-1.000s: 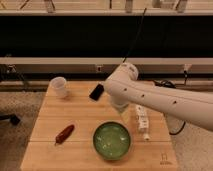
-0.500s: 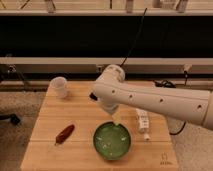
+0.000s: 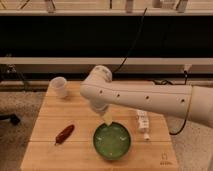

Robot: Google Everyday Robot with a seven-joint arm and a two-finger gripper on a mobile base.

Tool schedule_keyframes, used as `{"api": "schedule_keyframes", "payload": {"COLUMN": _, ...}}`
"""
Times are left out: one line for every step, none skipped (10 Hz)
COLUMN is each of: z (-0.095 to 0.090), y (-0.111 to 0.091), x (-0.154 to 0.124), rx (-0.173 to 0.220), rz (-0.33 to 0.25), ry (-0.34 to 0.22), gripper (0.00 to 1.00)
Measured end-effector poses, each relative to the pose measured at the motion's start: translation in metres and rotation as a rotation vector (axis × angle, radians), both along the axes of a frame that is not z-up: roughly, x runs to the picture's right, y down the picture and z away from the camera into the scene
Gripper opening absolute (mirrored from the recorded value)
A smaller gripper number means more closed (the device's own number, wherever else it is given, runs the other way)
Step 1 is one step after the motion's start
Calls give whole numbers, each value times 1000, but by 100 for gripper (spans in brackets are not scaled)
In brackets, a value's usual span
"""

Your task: Drag the pepper across the table

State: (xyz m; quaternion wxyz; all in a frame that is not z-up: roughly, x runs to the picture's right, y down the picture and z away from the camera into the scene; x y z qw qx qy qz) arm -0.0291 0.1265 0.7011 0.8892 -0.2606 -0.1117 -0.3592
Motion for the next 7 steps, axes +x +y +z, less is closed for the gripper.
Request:
{"api": "schedule_keyframes", "payload": {"z": 0, "y": 1, "x": -2, "rx": -4, "rz": -13, "ry": -8, "gripper": 80}}
{"api": "schedule_keyframes", "payload": {"z": 1, "y": 1, "x": -9, "rx": -5, "rz": -30, "ry": -19, "gripper": 80}}
{"api": "schedule_keyframes", "payload": {"z": 0, "y": 3, "x": -24, "rx": -11, "rz": -46, "ry": -38, "gripper": 80}}
{"api": "schedule_keyframes", "payload": {"z": -1, "y": 5, "x": -36, "rx": -16, "rz": -68, "ry": -54, "gripper": 80}}
{"api": "schedule_keyframes", "payload": {"z": -2, "y": 6, "x": -41, "rx": -19, "rz": -89, "ry": -64, "gripper": 80}}
{"api": "schedule_keyframes", "payload": {"z": -3, "y": 7, "x": -44, "rx": -21, "rz": -105, "ry": -71, "gripper": 80}}
{"api": "schedule_keyframes", "payload": {"z": -4, "y": 9, "x": -45, "rx": -23, "rz": -117, "ry": -74, "gripper": 80}}
